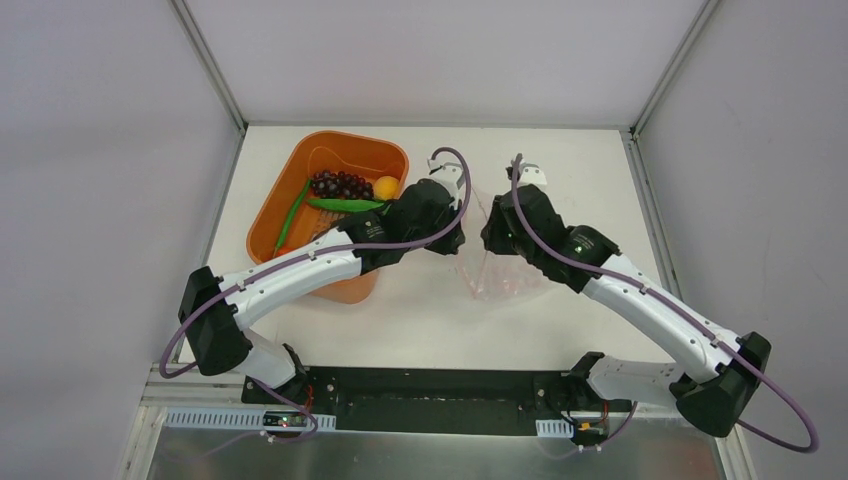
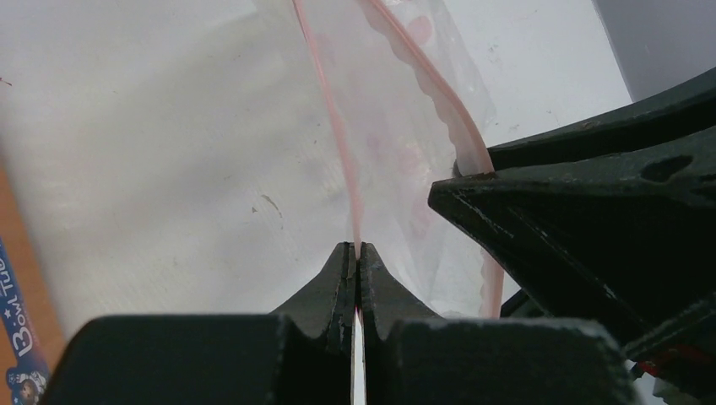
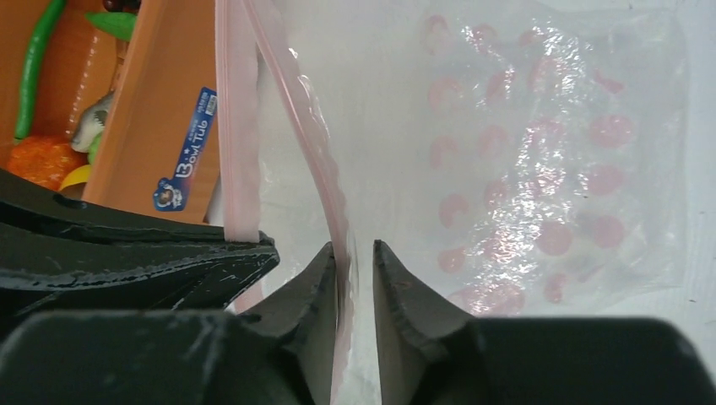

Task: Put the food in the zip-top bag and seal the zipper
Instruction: Adjust the zipper food storage bag at the center of the board.

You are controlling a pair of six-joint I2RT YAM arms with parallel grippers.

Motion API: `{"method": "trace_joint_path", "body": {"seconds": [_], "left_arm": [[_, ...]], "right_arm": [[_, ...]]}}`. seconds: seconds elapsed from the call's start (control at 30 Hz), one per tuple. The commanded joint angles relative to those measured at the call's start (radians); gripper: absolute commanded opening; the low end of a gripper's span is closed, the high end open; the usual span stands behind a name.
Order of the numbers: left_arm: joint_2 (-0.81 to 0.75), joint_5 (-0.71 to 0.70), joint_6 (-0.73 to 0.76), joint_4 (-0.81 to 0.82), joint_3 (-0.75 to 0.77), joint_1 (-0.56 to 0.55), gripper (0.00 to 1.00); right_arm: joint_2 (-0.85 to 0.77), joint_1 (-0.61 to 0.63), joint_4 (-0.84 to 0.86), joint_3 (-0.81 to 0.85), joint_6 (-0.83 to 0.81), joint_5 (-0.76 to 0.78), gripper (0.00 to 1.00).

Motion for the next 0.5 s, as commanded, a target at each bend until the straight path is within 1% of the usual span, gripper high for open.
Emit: {"method": "trace_joint_path", "body": {"seconds": [0.0,0.03,0.07,0.13,0.17,0.2,0.23,0.37,0.47], "left_arm": [[-0.047,-0.005,0.024,-0.004,0.033,-0.009,0.00],[-0.048,-0.014,0.030,-0.007,0.030,-0.008,0.00],[-0.047,-0.052,0.043,-0.033,0.036,-0.008,0.00],[-0.041,-0.202,0.074,-0.133,0.057,-0.005,0.00],[-0.039,-0.278,0.088,-0.167,0.056,0.001,0.00],[-0.039,-0.323,0.093,-0.197,0.049,0.013,0.00],[-0.042,-0.338,0.094,-0.217,0.038,0.027,0.00],[-0.070,-0.324,0.058,-0.223,-0.035,0.077,0.00],[-0.071,-0.333,0.025,-0.248,-0.046,0.092,0.00]], "right_arm": [[0.006,0.012,-0.004,0.039,-0.018,0.095,0.19],[-0.002,0.011,-0.005,0.031,-0.018,0.106,0.15],[-0.014,0.012,0.004,0.021,-0.018,0.110,0.12],[-0.044,0.012,0.026,-0.011,-0.018,0.130,0.07],[-0.064,0.013,0.033,-0.028,-0.011,0.141,0.02],[-0.083,0.012,0.044,-0.048,-0.007,0.152,0.00],[-0.105,0.012,0.052,-0.065,0.002,0.168,0.00],[-0.189,0.012,0.084,-0.118,0.029,0.214,0.00],[-0.236,0.012,0.104,-0.138,0.040,0.229,0.00]]}}
